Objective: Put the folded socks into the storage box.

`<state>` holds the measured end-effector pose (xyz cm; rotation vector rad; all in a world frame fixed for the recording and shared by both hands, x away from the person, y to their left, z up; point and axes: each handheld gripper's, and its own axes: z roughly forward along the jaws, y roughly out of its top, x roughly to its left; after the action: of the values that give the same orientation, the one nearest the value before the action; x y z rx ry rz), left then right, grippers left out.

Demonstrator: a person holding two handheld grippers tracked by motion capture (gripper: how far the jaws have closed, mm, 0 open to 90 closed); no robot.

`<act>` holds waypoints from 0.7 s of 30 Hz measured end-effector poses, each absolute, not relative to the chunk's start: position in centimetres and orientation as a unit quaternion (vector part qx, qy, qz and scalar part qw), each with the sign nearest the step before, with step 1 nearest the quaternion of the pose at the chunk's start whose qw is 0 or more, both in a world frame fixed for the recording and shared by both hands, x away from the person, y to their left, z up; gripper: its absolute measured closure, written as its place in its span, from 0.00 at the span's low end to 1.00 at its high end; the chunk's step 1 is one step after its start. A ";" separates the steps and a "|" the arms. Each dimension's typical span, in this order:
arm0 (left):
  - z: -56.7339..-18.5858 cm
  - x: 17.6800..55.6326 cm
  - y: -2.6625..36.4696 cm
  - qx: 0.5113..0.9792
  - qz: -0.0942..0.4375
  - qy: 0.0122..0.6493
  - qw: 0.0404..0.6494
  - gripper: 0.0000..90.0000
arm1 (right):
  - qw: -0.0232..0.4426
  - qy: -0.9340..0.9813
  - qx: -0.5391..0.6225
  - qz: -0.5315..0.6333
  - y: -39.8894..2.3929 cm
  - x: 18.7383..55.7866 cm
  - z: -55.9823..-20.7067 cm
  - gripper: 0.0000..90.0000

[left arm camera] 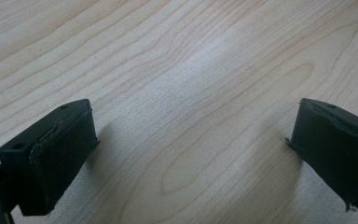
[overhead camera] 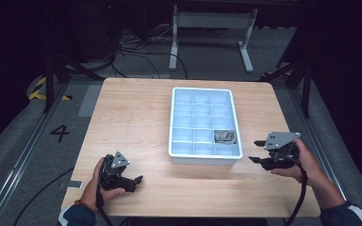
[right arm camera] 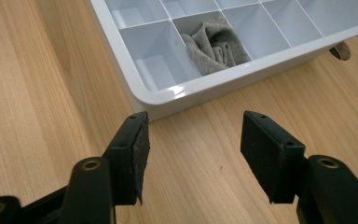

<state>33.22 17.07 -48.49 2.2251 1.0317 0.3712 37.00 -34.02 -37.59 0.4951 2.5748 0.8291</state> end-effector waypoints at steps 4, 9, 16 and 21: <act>-48.5 33.2 17.1 0.848 0.142 0.393 0.325 0.00 | 0.199 0.916 0.185 0.294 -34.7 36.8 -38.1 0.46; -48.5 33.2 17.1 0.849 0.141 0.394 0.324 0.00 | 0.208 0.910 0.204 0.293 -35.8 36.5 -39.1 0.45; -48.5 33.2 17.1 0.848 0.142 0.393 0.324 0.00 | 0.218 0.905 0.225 0.287 -37.2 36.4 -40.6 0.43; -48.5 33.2 17.1 0.848 0.142 0.393 0.324 0.00 | 0.215 0.902 0.226 0.300 -38.1 36.1 -41.6 0.39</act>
<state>33.22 17.07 -48.49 2.2254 1.0320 0.3716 36.05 -38.10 -41.64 0.6267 2.5007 0.8318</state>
